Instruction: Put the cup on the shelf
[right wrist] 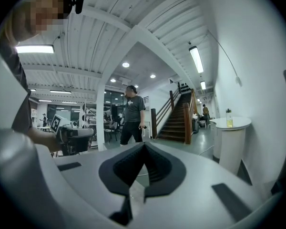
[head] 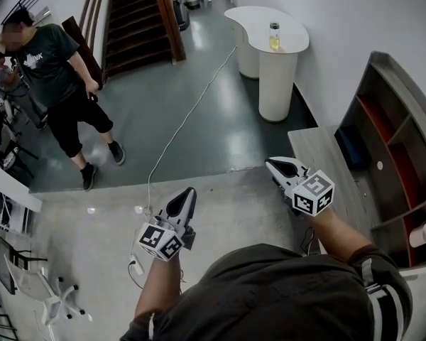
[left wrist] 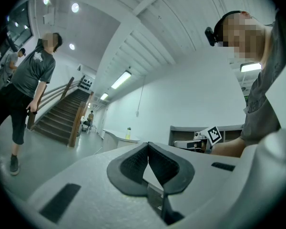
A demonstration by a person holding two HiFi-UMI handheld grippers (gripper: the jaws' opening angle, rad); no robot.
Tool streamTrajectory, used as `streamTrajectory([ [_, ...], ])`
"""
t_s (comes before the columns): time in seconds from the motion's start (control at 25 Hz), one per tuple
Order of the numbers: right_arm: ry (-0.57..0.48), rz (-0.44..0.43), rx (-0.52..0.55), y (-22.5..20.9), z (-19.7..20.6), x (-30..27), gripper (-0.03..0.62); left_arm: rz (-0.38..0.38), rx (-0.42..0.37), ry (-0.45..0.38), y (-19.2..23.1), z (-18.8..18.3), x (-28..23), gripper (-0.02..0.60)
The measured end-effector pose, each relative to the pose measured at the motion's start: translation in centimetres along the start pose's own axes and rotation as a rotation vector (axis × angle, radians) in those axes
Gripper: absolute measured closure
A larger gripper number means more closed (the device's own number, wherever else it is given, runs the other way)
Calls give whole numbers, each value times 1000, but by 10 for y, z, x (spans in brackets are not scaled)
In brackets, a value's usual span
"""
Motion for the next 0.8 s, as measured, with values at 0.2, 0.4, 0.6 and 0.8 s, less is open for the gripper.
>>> streamTrajectory([
  [0.2, 8, -3, 4, 1, 2, 0, 603, 1, 5, 2, 0, 1, 1, 575],
  [0.4, 17, -2, 7, 0, 4, -1, 603, 5, -4, 7, 2, 2, 2, 575],
  [0.6, 27, -7, 14, 2, 5, -2, 603, 3, 4, 7, 2, 1, 1, 575],
  [0.8, 34, -9, 22, 3, 8, 1, 603, 7, 11, 7, -2, 4, 2, 575],
])
Point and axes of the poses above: the fingertips, and each gripper's own axes: x backward along the fingers, y to its left, z out of its underside, the point moved 6 cm from there along x, backward along the fingers, and after that the axes turned 9 degrees about z, right-handed, at the moved point
